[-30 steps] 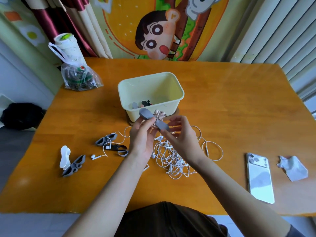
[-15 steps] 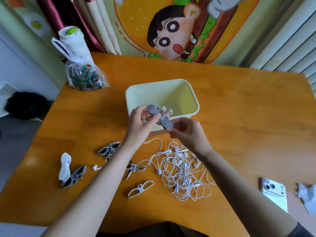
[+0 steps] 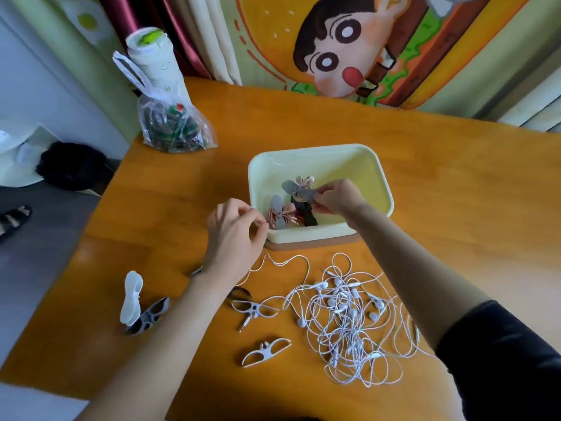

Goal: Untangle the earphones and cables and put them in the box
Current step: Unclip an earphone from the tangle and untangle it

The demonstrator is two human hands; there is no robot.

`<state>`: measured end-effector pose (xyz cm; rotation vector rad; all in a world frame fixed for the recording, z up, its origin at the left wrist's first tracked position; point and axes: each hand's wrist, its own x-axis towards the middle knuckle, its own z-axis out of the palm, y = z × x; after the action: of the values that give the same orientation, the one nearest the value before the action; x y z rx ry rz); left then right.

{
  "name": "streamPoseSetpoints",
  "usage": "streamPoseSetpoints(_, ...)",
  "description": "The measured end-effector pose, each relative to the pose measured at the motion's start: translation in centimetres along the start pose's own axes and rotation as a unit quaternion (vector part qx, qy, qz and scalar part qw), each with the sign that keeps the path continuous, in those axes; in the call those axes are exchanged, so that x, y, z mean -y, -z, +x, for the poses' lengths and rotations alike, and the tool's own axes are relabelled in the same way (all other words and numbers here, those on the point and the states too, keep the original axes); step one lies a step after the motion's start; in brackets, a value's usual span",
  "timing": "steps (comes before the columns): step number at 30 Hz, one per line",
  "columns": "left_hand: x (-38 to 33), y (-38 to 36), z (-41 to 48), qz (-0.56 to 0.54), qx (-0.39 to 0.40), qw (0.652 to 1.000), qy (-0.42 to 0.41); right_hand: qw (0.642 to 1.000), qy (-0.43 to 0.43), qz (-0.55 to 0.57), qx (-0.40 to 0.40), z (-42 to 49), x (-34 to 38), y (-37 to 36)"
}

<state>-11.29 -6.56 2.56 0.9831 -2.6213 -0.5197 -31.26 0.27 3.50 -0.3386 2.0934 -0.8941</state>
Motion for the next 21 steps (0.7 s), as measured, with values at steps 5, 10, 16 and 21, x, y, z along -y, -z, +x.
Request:
streamPoseSetpoints(5,0.2,-0.4,-0.1,-0.009,-0.012,1.0,-0.003,0.997,-0.041,-0.056,0.031,2.7,0.4,-3.1)
streamPoseSetpoints(10,0.3,-0.5,-0.1,-0.014,-0.013,1.0,0.001,0.963,-0.021,-0.26,0.071,2.3,1.0,-4.8)
streamPoseSetpoints(16,0.3,-0.5,-0.1,-0.013,-0.004,1.0,0.005,0.947,0.021,-0.311,0.084,2.5,0.8,-5.7)
streamPoseSetpoints(21,0.0,0.0,-0.1,-0.001,0.001,1.0,-0.004,0.952,0.108,-0.282,0.044,0.9,0.8,-4.5)
